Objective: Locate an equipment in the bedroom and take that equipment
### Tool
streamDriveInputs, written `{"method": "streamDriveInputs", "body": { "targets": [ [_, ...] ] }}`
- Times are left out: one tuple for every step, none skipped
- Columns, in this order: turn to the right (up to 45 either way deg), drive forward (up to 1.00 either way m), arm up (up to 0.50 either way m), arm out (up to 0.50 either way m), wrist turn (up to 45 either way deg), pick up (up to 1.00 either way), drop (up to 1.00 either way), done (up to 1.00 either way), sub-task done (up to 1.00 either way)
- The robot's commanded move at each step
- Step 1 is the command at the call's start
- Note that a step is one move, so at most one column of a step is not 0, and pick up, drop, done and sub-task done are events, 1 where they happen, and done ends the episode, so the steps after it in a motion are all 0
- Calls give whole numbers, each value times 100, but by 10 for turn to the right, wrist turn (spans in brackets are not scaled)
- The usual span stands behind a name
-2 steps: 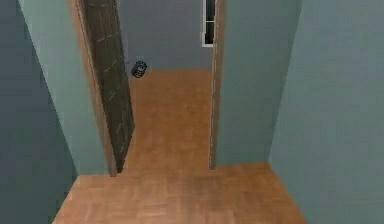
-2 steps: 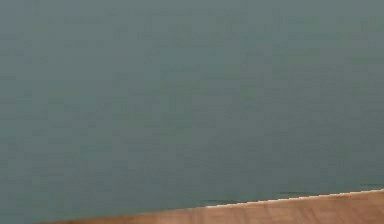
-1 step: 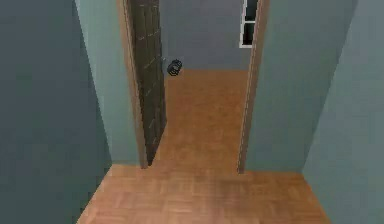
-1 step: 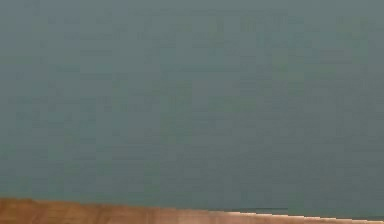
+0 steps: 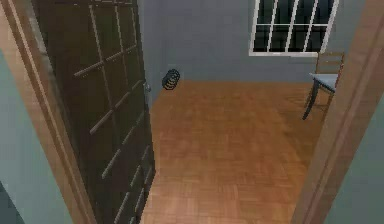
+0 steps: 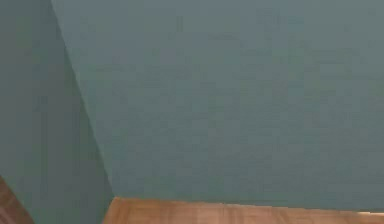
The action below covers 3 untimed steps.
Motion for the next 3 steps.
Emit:
{"method": "streamDriveInputs", "body": {
  "targets": [
    [0,80,0,0,0,0,0,0,0],
    [300,0,0,0,0,0,0,0,0],
    [0,100,0,0,0,0,0,0,0]
  ]
}}
